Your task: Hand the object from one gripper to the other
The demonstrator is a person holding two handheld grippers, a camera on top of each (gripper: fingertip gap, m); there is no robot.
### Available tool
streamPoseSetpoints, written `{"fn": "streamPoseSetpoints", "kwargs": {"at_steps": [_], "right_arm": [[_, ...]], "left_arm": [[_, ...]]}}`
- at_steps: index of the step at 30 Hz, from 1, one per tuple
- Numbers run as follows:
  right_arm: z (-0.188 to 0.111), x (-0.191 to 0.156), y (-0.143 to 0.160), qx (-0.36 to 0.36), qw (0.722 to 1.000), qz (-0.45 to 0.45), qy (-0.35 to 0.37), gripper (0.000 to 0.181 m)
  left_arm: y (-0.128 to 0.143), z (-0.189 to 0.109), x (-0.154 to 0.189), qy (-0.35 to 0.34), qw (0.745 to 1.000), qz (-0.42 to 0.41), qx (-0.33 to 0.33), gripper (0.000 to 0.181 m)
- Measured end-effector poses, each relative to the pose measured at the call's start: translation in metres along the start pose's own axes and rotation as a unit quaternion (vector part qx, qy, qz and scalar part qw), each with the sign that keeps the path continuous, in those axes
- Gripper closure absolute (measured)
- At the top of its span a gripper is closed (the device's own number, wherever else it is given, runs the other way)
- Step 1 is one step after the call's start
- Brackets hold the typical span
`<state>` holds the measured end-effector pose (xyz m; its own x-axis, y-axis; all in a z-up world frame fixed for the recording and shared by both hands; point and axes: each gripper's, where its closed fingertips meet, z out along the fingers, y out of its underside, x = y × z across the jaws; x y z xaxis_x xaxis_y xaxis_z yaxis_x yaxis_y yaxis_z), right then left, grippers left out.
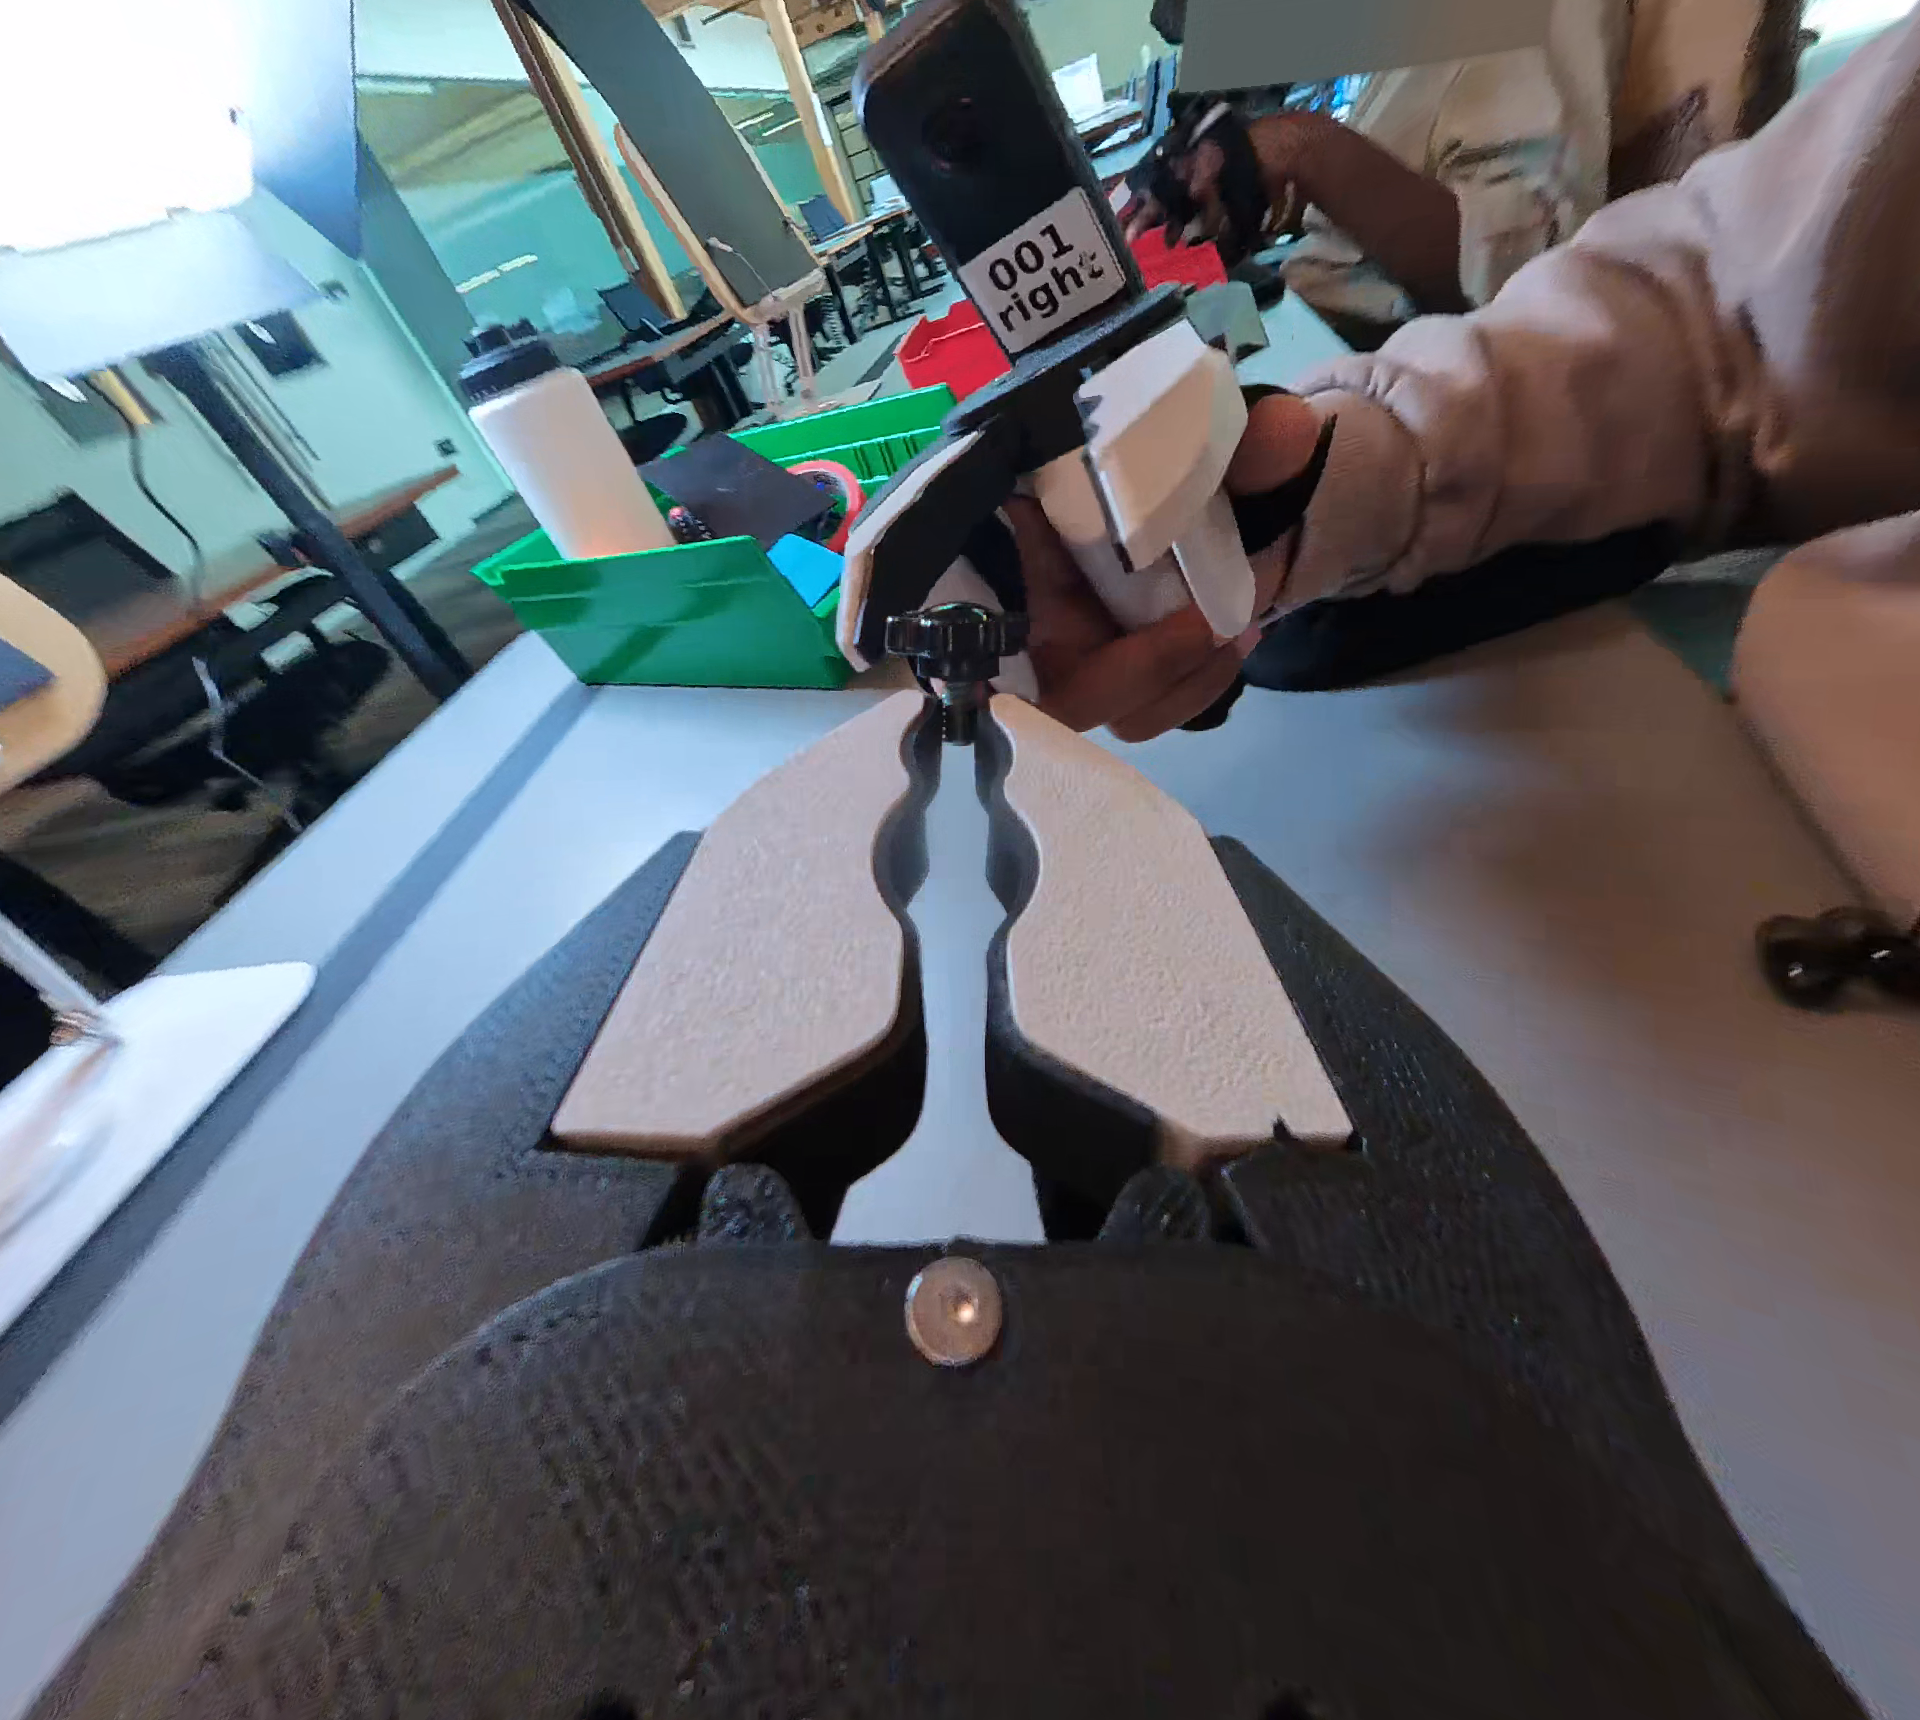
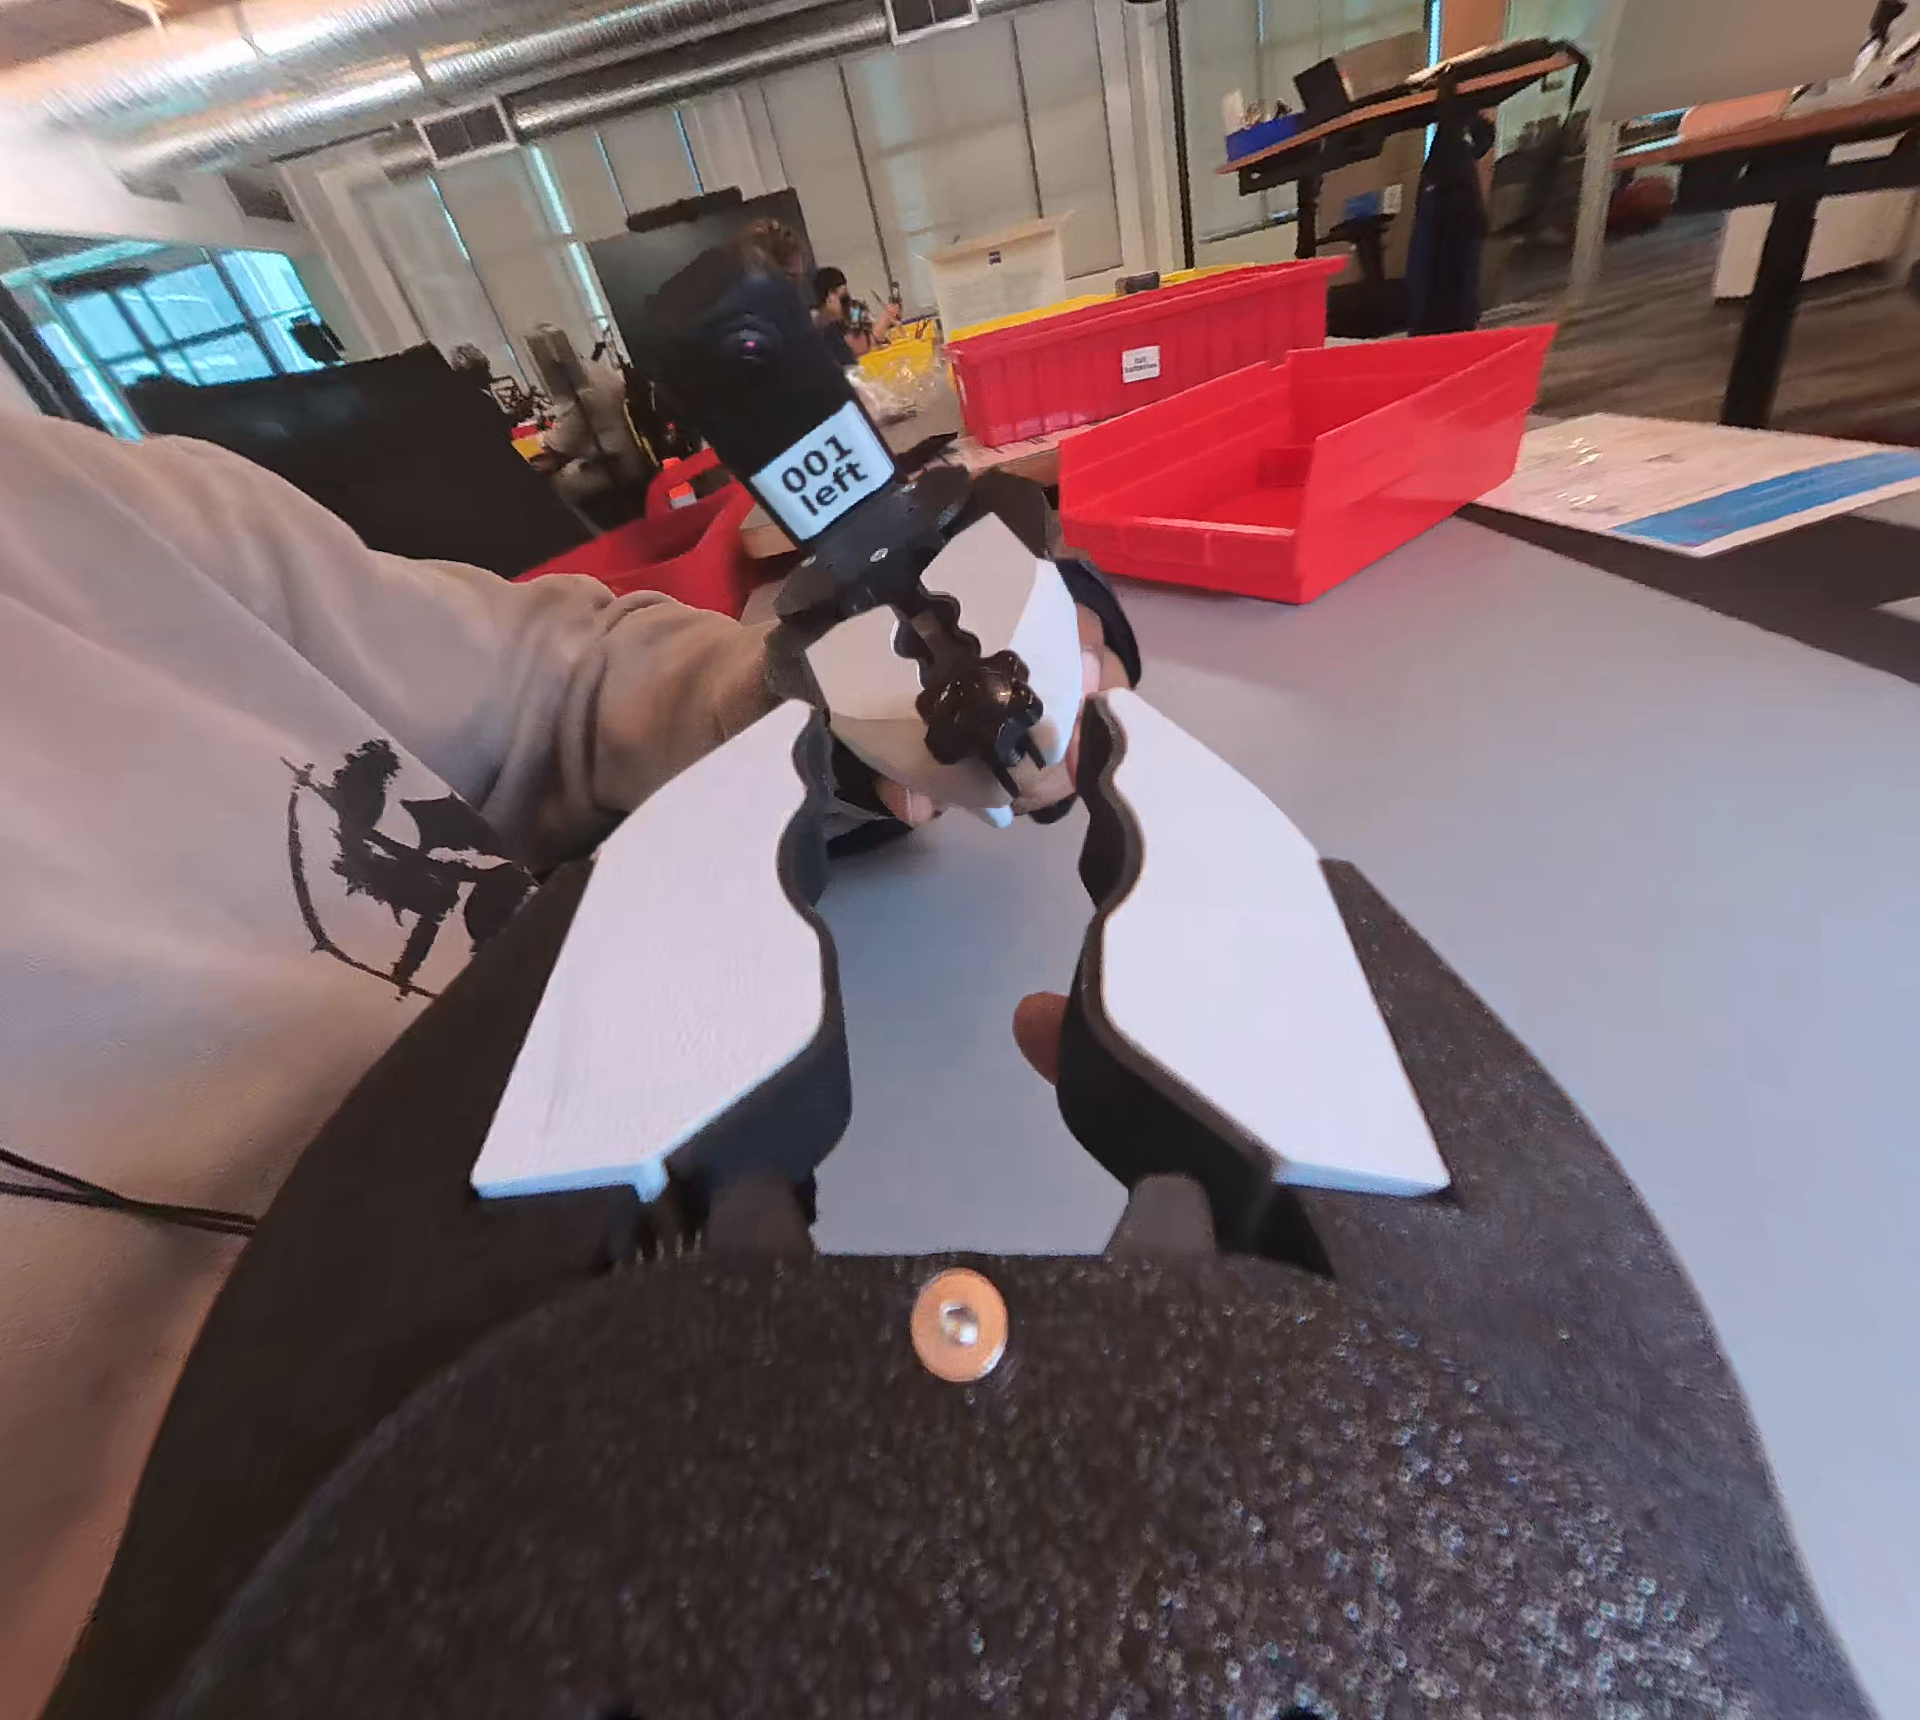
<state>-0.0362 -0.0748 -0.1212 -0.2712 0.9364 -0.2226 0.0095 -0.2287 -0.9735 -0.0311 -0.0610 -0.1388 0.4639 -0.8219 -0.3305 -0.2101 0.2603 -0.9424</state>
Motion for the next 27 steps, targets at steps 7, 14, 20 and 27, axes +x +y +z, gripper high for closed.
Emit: {"fn": "streamPoseSetpoints", "kwargs": {"at_steps": [7, 14, 20, 27], "right_arm": [[0.004, 0.001, 0.007, -0.016, 0.997, -0.067, 0.034, 0.158], [-0.002, 0.006, -0.003, -0.012, 0.976, -0.198, 0.094, 0.158], [-0.010, 0.012, -0.005, -0.052, 0.883, -0.431, 0.180, 0.158], [-0.008, 0.015, 0.001, -0.086, 0.785, -0.572, 0.222, 0.158]], "left_arm": [[0.000, 0.002, 0.004, -0.015, 0.998, 0.062, -0.010, 0.175], [-0.002, 0.001, -0.002, 0.006, 0.998, -0.064, 0.009, 0.166], [-0.019, -0.003, -0.005, 0.099, 0.939, -0.320, 0.075, 0.157], [-0.014, 0.005, 0.005, 0.104, 0.931, -0.347, 0.045, 0.164]]}}
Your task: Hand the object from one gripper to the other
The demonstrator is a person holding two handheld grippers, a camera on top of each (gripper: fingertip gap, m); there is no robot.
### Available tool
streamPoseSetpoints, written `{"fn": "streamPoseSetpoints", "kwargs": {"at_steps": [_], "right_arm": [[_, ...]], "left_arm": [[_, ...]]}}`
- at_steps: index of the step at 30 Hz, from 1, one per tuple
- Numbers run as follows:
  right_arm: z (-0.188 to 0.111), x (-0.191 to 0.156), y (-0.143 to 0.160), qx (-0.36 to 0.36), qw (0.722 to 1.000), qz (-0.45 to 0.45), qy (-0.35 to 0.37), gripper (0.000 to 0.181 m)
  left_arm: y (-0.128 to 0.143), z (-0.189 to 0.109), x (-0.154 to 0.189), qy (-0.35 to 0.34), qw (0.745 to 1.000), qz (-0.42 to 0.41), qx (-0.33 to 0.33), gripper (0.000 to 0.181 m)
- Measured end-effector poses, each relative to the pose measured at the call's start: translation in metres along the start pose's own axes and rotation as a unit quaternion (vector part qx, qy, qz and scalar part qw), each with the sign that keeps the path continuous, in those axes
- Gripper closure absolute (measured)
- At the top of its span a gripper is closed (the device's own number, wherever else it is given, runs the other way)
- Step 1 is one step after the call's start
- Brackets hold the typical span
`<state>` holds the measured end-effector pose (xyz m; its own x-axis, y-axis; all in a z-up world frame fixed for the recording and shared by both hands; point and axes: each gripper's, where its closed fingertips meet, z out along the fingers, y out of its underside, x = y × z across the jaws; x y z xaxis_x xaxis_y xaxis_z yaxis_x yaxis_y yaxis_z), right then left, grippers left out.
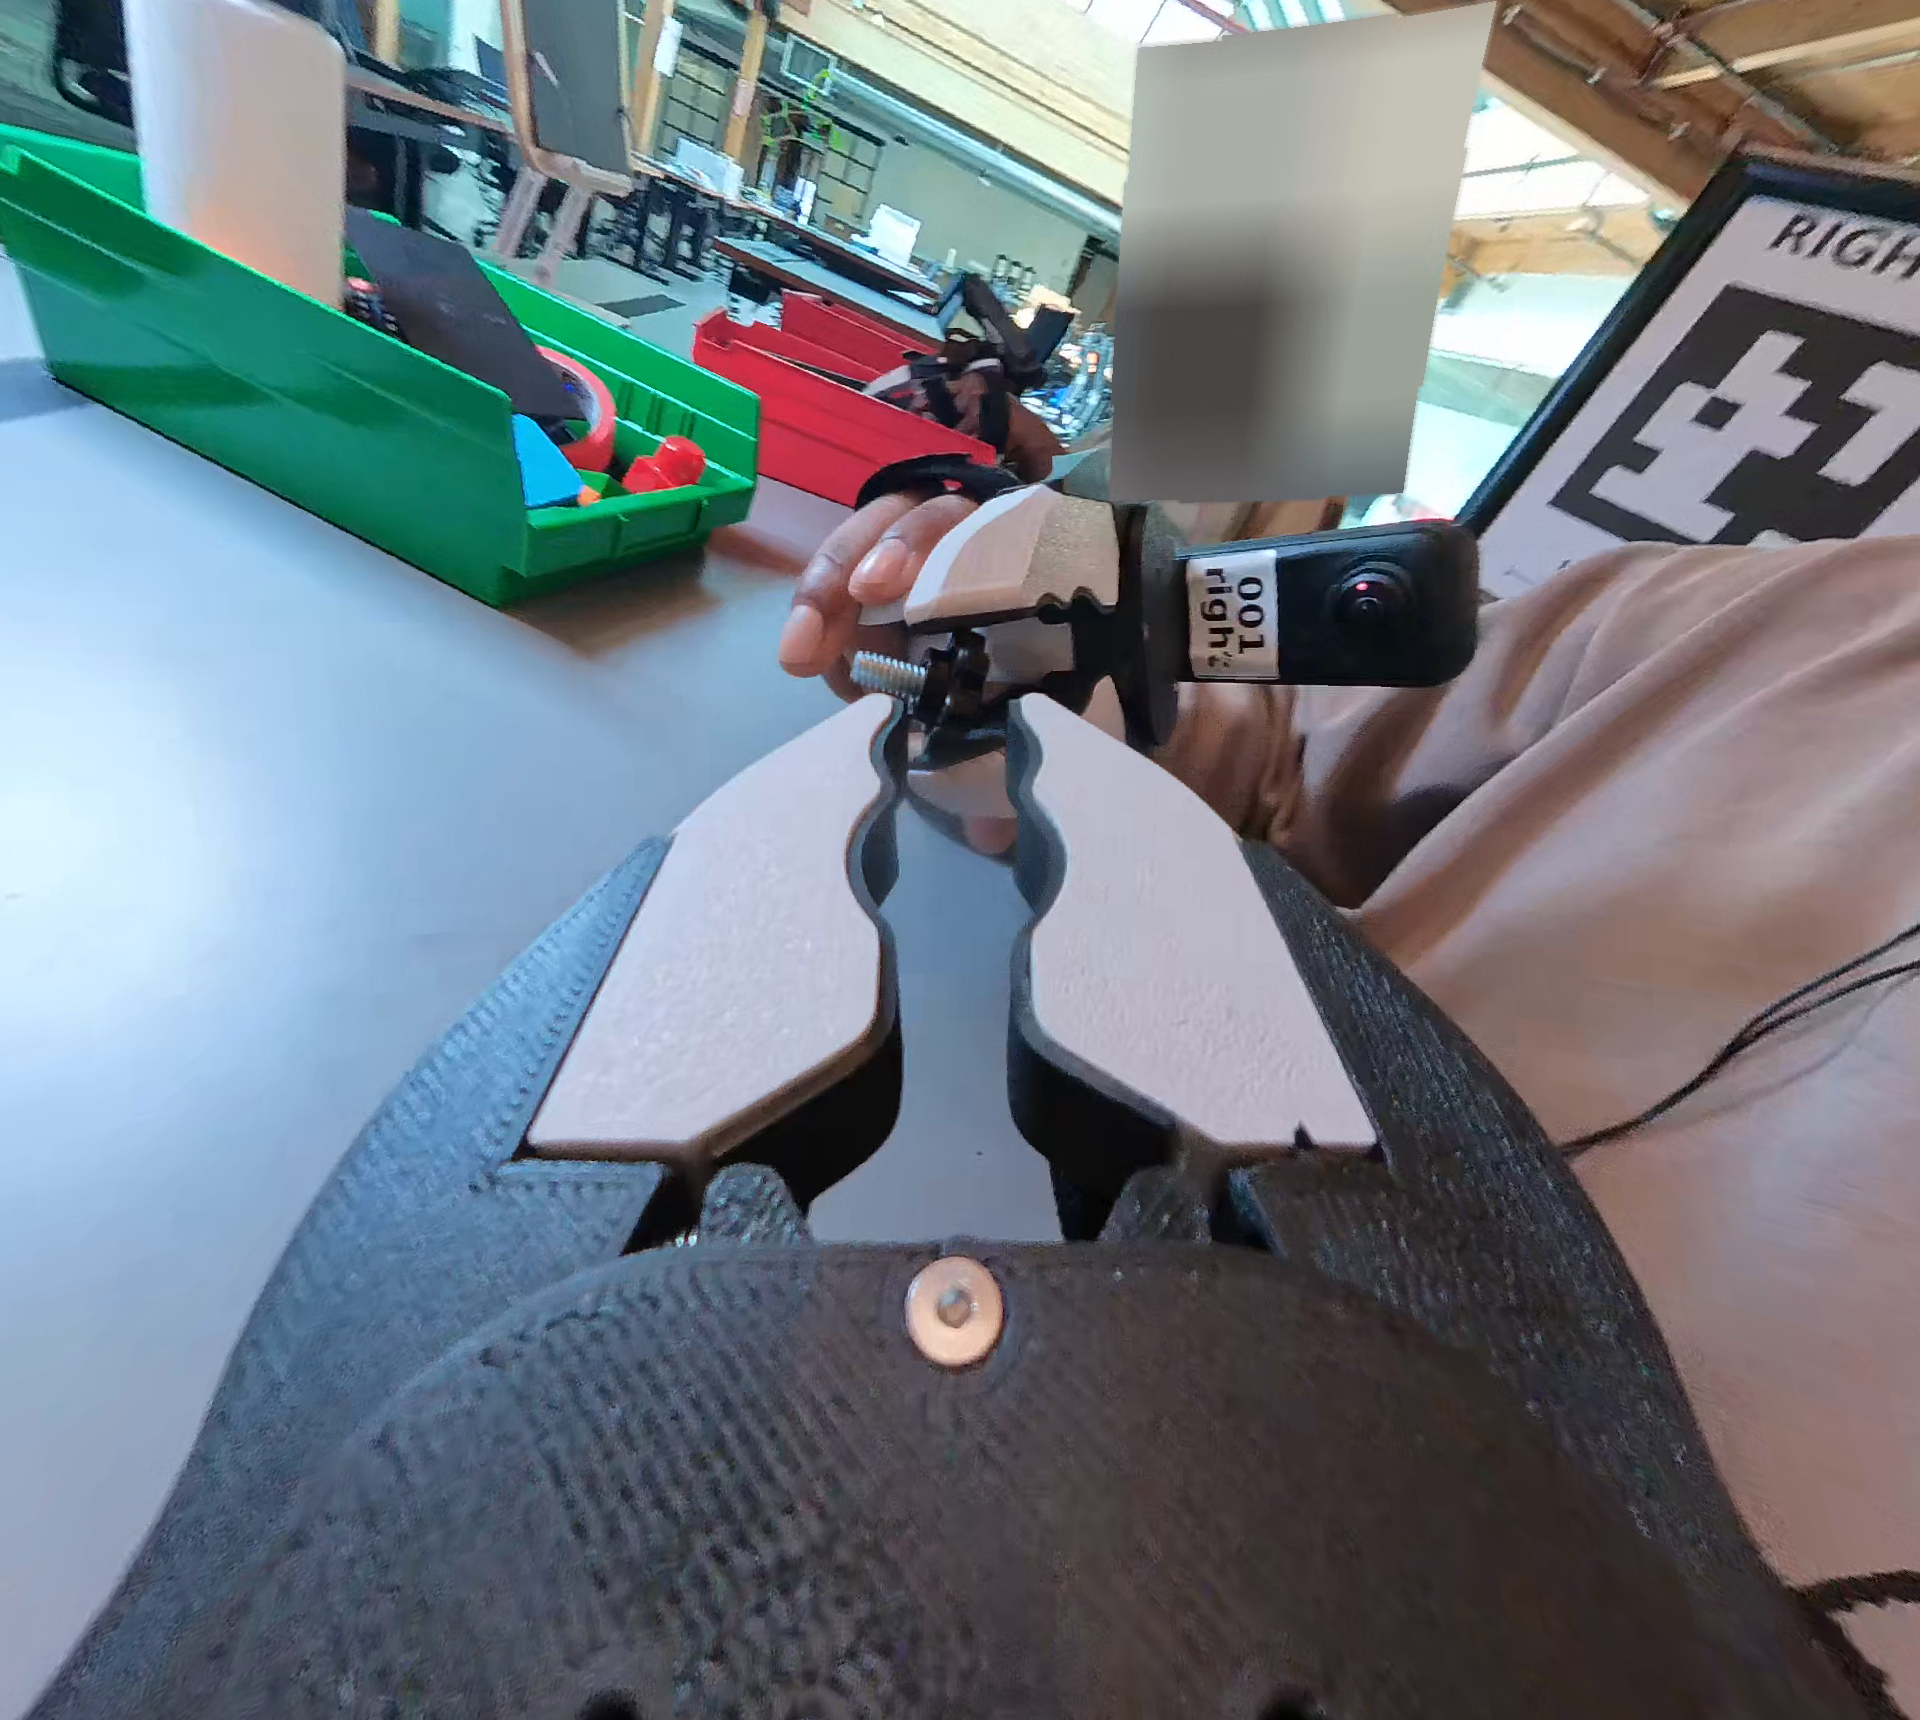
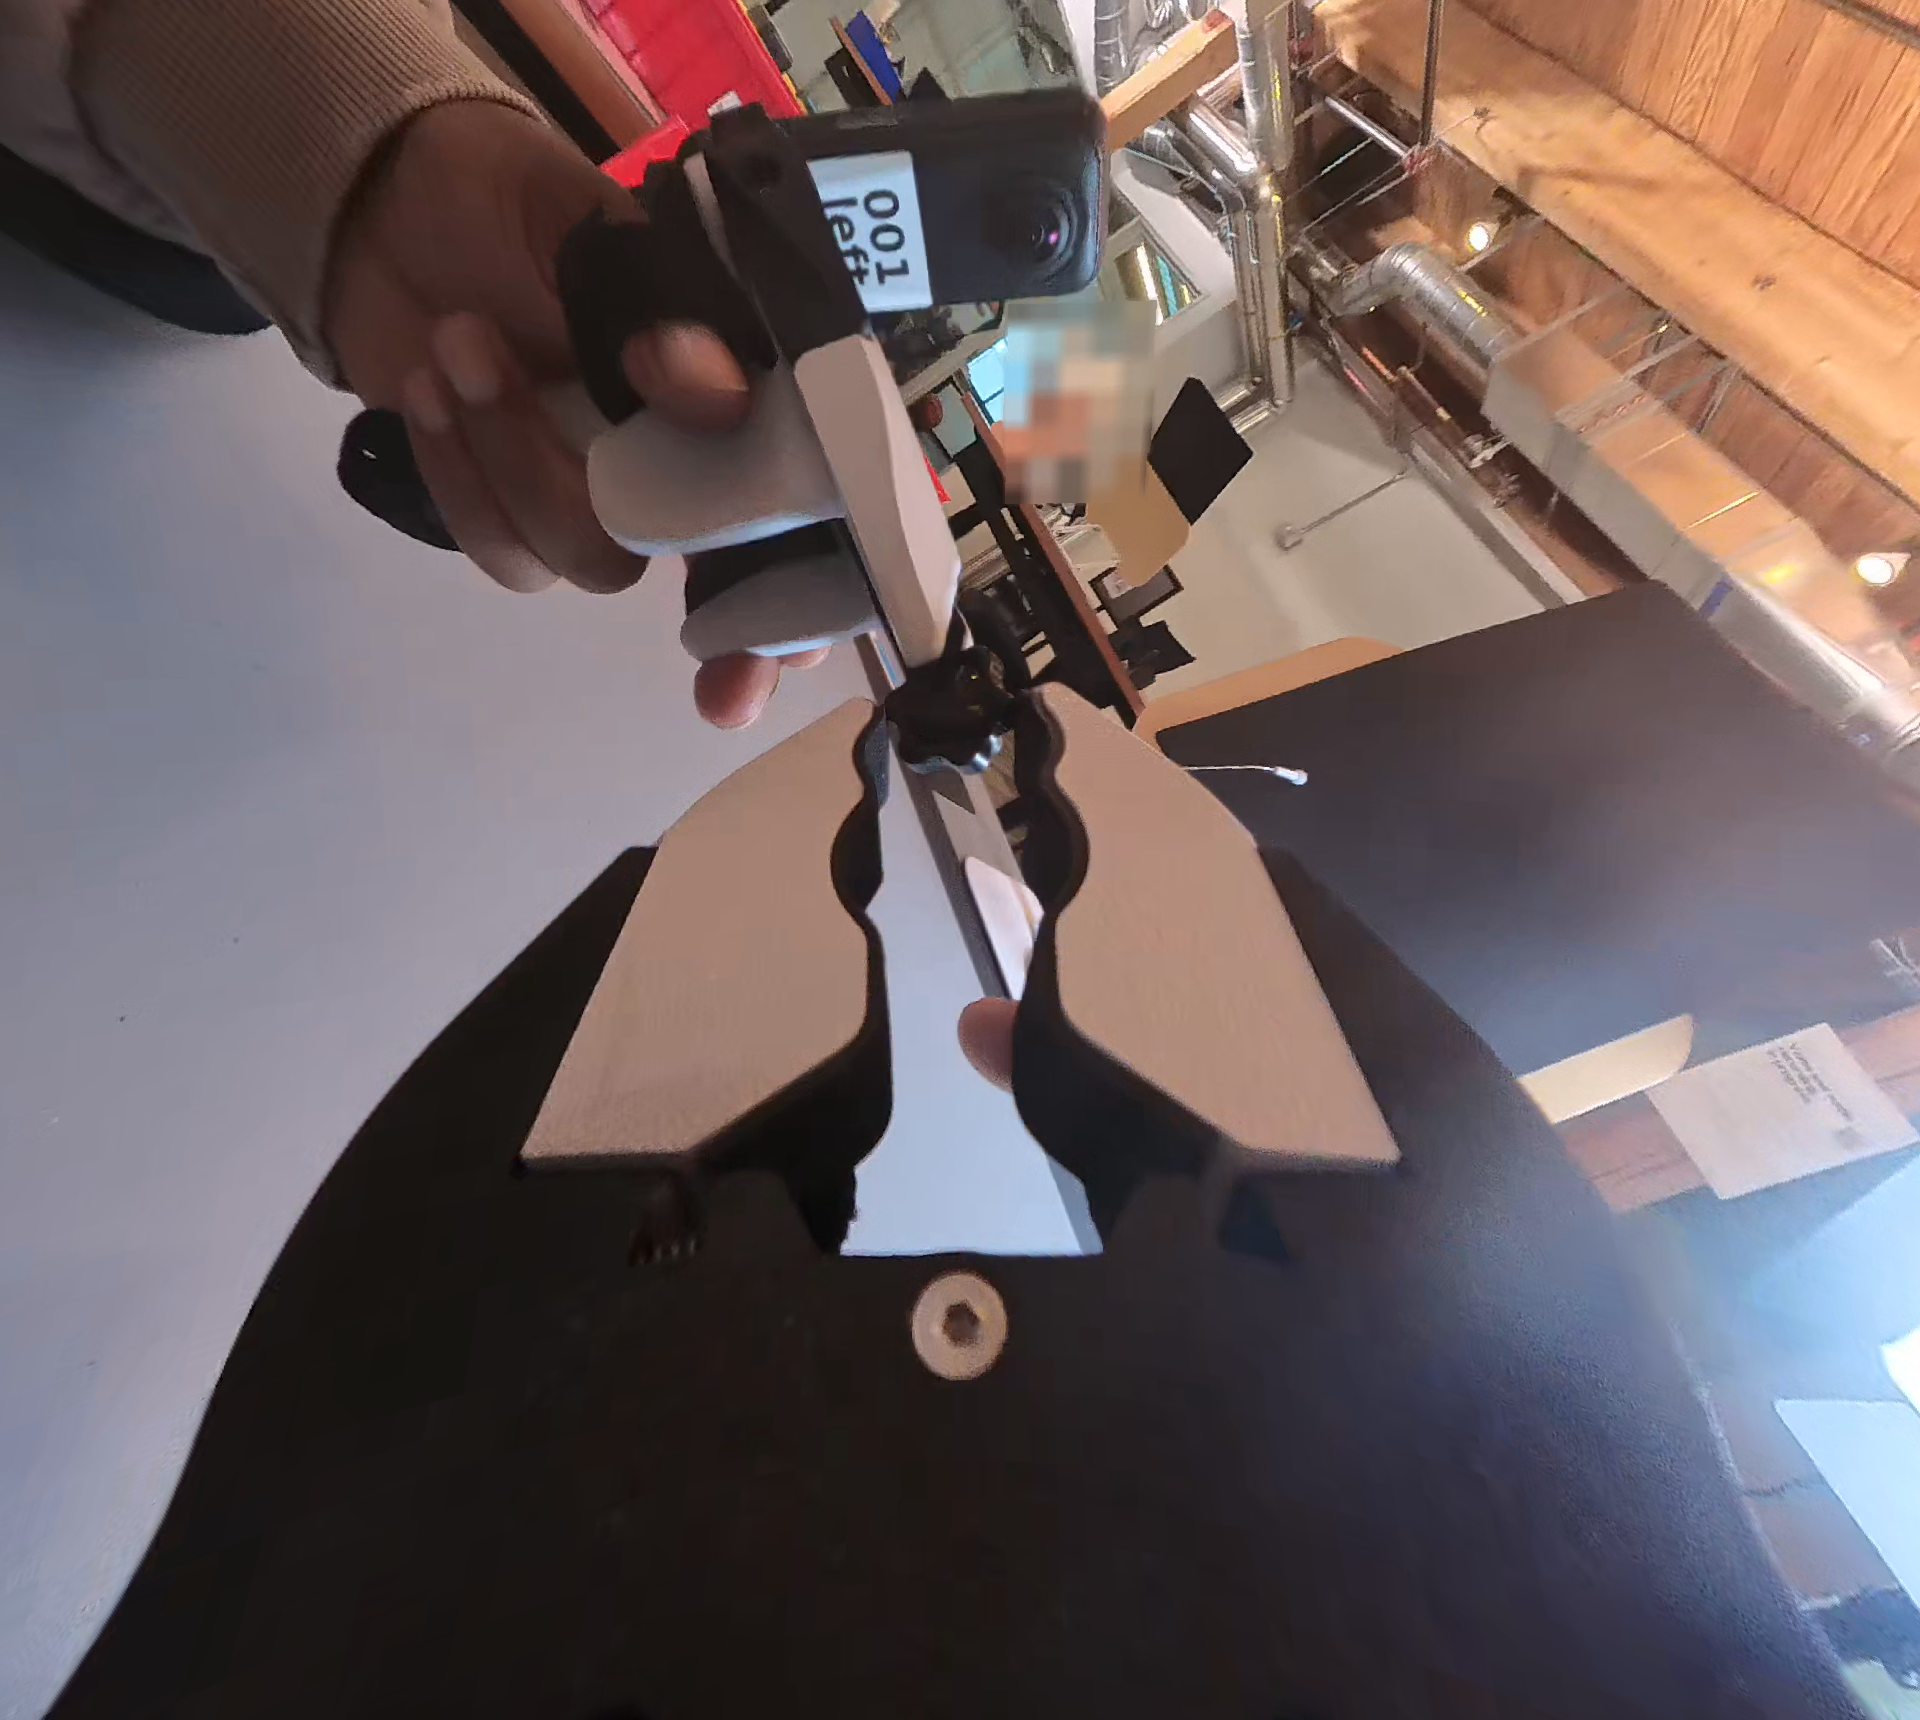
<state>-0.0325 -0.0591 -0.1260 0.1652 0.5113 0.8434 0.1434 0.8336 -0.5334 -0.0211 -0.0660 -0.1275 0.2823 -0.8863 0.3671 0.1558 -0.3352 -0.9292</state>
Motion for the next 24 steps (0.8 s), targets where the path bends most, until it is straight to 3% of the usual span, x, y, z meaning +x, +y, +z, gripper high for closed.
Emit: {"fn": "streamPoseSetpoints", "kwargs": {"at_steps": [6, 10, 12, 16, 21, 24], "right_arm": [[0.001, -0.002, -0.001, 0.002, 1.000, 0.026, -0.011, 0.157], [-0.001, -0.001, -0.002, 0.019, 0.977, 0.197, -0.074, 0.149], [-0.003, 0.003, -0.004, 0.042, 0.943, 0.311, -0.114, 0.144], [-0.006, 0.010, -0.007, 0.077, 0.842, 0.501, -0.183, 0.143], [-0.003, -0.002, -0.003, 0.071, 0.727, 0.632, -0.258, 0.139], [-0.001, -0.012, -0.007, 0.074, 0.681, 0.668, -0.291, 0.140]], "left_arm": [[0.002, -0.002, -0.001, -0.044, 0.991, 0.120, -0.032, 0.170], [-0.001, -0.006, -0.002, -0.086, 0.964, 0.248, -0.049, 0.171], [-0.004, -0.011, -0.005, -0.114, 0.942, 0.311, -0.057, 0.171], [-0.005, -0.016, -0.011, -0.162, 0.885, 0.428, -0.084, 0.171], [0.000, -0.013, -0.007, -0.181, 0.819, 0.534, -0.104, 0.170], [0.005, -0.010, -0.003, -0.183, 0.784, 0.582, -0.115, 0.170]]}}
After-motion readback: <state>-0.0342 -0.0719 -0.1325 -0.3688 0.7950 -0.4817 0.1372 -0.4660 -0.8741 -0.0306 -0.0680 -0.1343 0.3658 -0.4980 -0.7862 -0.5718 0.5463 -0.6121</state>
